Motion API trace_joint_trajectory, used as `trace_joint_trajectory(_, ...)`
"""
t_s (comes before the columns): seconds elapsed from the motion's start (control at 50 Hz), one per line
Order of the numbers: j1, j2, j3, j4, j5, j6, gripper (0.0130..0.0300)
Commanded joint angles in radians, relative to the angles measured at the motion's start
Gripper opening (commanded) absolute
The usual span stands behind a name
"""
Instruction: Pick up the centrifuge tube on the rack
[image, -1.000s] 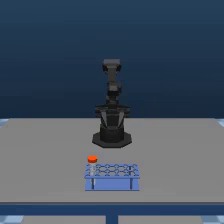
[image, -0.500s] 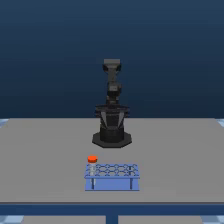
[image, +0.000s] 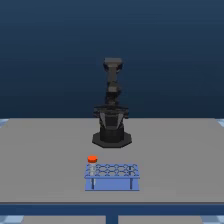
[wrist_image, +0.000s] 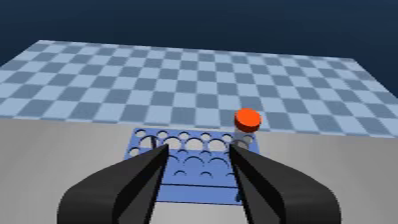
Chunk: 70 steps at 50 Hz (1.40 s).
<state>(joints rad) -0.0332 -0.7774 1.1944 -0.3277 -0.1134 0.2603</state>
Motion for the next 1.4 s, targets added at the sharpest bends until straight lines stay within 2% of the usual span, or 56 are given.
trace_joint_trajectory(0.02, -0.017, 0.016, -0.007, -0.079, -0.014, 0.09, 0.03)
trace_joint_trajectory(0.4, -0.067, 0.091, -0.04, -0.331, -0.051, 0.326, 0.03)
trace_joint_trajectory(0.6, -0.099, 0.147, -0.068, -0.438, -0.076, 0.42, 0.03)
trace_joint_trajectory(0.66, -0.117, 0.184, -0.088, -0.481, -0.09, 0.456, 0.03)
trace_joint_trajectory(0.7, -0.117, 0.184, -0.088, -0.481, -0.09, 0.456, 0.03)
trace_joint_trajectory(0.76, -0.137, 0.229, -0.114, -0.519, -0.105, 0.486, 0.03)
trace_joint_trajectory(0.8, -0.137, 0.229, -0.114, -0.519, -0.105, 0.486, 0.03)
trace_joint_trajectory(0.86, -0.157, 0.277, -0.145, -0.56, -0.118, 0.517, 0.03)
trace_joint_trajectory(0.9, -0.157, 0.277, -0.145, -0.56, -0.118, 0.517, 0.03)
trace_joint_trajectory(0.96, -0.174, 0.324, -0.177, -0.606, -0.127, 0.556, 0.03)
trace_joint_trajectory(1.0, -0.174, 0.324, -0.177, -0.606, -0.127, 0.556, 0.03)
trace_joint_trajectory(1.06, -0.191, 0.374, -0.214, -0.66, -0.134, 0.601, 0.03)
trace_joint_trajectory(1.1, -0.191, 0.374, -0.214, -0.66, -0.134, 0.601, 0.03)
trace_joint_trajectory(1.16, -0.206, 0.424, -0.252, -0.714, -0.138, 0.649, 0.03)
trace_joint_trajectory(1.2, -0.206, 0.424, -0.252, -0.714, -0.138, 0.649, 0.03)
trace_joint_trajectory(1.26, -0.218, 0.468, -0.289, -0.768, -0.14, 0.697, 0.03)
trace_joint_trajectory(1.3, -0.218, 0.468, -0.289, -0.768, -0.14, 0.697, 0.03)
trace_joint_trajectory(1.36, -0.227, 0.503, -0.322, -0.821, -0.14, 0.746, 0.03)
trace_joint_trajectory(1.4, -0.227, 0.503, -0.322, -0.821, -0.14, 0.746, 0.03)
